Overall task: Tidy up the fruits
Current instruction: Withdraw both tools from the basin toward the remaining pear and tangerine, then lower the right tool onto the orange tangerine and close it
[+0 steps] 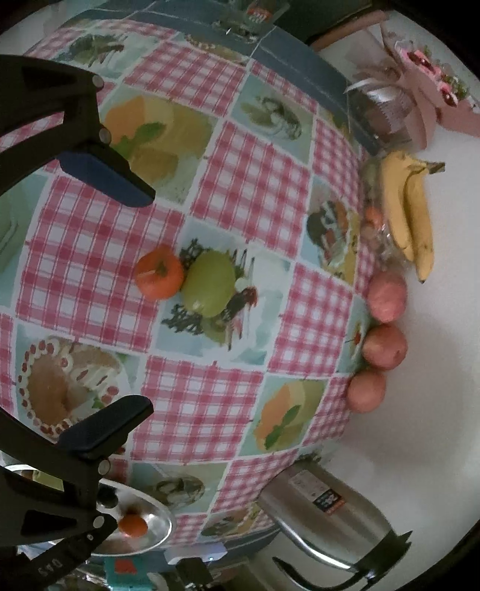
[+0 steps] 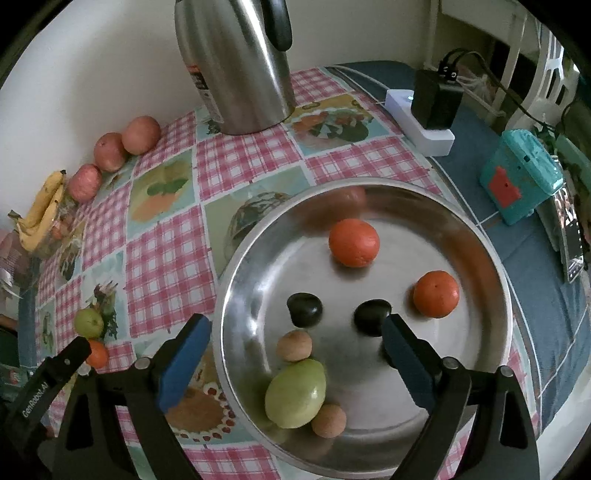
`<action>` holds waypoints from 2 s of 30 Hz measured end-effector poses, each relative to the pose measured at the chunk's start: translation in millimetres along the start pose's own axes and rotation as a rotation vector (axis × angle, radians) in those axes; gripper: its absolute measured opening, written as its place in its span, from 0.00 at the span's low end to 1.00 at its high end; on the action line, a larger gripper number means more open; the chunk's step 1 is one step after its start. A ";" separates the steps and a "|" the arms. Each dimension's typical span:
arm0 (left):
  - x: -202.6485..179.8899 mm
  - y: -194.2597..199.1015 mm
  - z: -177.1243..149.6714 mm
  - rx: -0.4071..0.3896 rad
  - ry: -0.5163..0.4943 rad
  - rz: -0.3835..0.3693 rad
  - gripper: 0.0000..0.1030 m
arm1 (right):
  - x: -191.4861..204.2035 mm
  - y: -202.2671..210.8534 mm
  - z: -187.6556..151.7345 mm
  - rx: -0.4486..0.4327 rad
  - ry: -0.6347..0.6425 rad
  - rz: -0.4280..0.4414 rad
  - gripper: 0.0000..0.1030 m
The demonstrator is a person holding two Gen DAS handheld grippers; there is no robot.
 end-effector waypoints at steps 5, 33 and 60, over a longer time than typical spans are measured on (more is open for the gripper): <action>17.5 0.2 4.2 0.013 0.019 -0.020 1.00 | 6.9 -1.2 -1.9 0.000 0.022 -0.002 0.92; 127.5 22.4 25.8 -0.067 0.235 0.049 1.00 | 112.5 -1.1 -41.0 0.031 0.283 0.065 0.92; 145.8 -18.1 16.5 0.055 0.227 0.070 1.00 | 195.2 -29.2 -71.1 0.077 0.371 0.199 0.92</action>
Point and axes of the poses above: each gripper's, at about its wrist camera, not at the fingertips, and y roughly against the way its jaws point, x to its left, z to its top, the point moved 7 cm from there along -y, roughly the way its jaws point, and after that the axes turned 6 degrees about -z, right-handed, at the moved point
